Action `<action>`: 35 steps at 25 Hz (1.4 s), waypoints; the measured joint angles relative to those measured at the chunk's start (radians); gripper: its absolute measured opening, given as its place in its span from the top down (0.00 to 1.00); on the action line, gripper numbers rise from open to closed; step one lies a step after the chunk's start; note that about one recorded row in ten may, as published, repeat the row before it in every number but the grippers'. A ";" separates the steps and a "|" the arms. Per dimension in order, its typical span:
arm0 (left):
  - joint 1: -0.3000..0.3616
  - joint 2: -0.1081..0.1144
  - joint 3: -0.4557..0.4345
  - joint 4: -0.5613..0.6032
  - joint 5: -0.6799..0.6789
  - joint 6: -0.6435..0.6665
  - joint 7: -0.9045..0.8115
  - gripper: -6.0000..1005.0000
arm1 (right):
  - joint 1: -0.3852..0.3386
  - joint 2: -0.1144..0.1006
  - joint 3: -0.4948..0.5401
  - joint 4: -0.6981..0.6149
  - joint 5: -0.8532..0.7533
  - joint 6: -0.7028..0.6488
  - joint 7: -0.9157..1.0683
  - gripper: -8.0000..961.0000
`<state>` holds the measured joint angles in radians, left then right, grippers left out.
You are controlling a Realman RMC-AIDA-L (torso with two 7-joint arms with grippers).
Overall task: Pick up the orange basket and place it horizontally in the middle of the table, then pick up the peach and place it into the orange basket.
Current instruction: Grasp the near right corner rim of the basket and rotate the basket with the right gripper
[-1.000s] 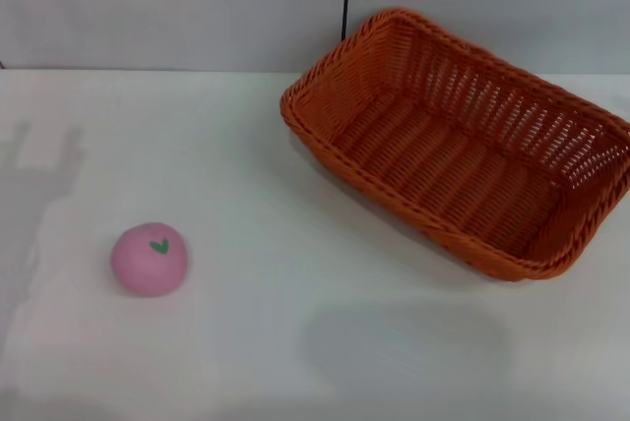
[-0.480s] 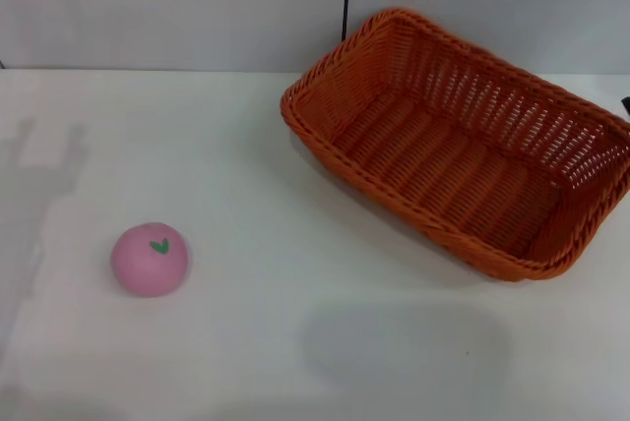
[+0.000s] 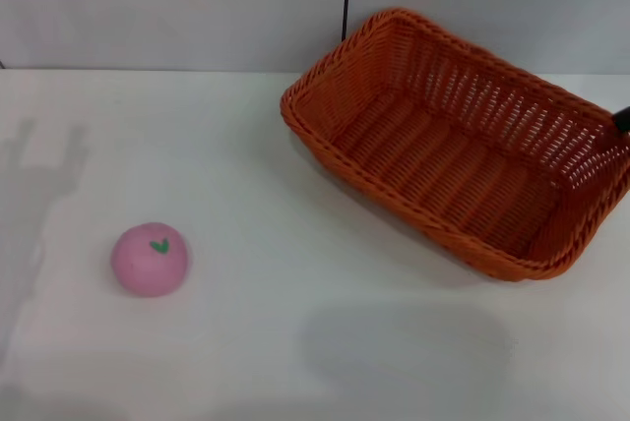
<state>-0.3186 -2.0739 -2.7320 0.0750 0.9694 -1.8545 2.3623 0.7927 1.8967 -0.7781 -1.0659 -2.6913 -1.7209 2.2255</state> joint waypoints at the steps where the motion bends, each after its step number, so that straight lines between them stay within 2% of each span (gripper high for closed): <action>1: 0.000 0.000 0.000 0.000 0.000 0.000 0.000 0.19 | 0.000 0.000 0.000 0.000 0.000 0.000 0.000 0.38; 5: 0.000 0.000 0.000 0.001 0.000 0.000 0.000 0.19 | 0.002 0.012 -0.026 0.035 -0.031 0.034 0.000 0.39; 7: -0.001 0.000 0.000 0.002 0.000 0.000 0.000 0.19 | 0.007 0.031 -0.052 0.051 -0.073 0.066 0.000 0.39; 8: -0.001 0.000 0.000 0.002 0.000 0.000 0.000 0.19 | 0.007 0.031 -0.052 0.051 -0.073 0.066 0.000 0.39; 10: -0.001 0.000 0.000 0.002 0.000 -0.002 0.000 0.19 | 0.014 0.048 -0.062 0.067 -0.097 0.099 0.000 0.39; 21: 0.007 0.000 0.000 0.002 0.000 -0.002 0.000 0.19 | 0.018 0.062 -0.061 0.132 -0.093 0.173 0.000 0.39; 32: 0.007 0.000 0.000 0.002 0.000 0.000 0.000 0.19 | 0.009 0.065 -0.047 0.124 -0.090 0.184 0.000 0.58; 35: 0.007 0.000 0.000 0.002 0.000 0.000 0.000 0.19 | 0.007 0.065 -0.037 0.117 -0.082 0.184 0.000 0.69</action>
<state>-0.3113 -2.0739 -2.7320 0.0767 0.9695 -1.8544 2.3624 0.8002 1.9620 -0.8152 -0.9487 -2.7732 -1.5371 2.2257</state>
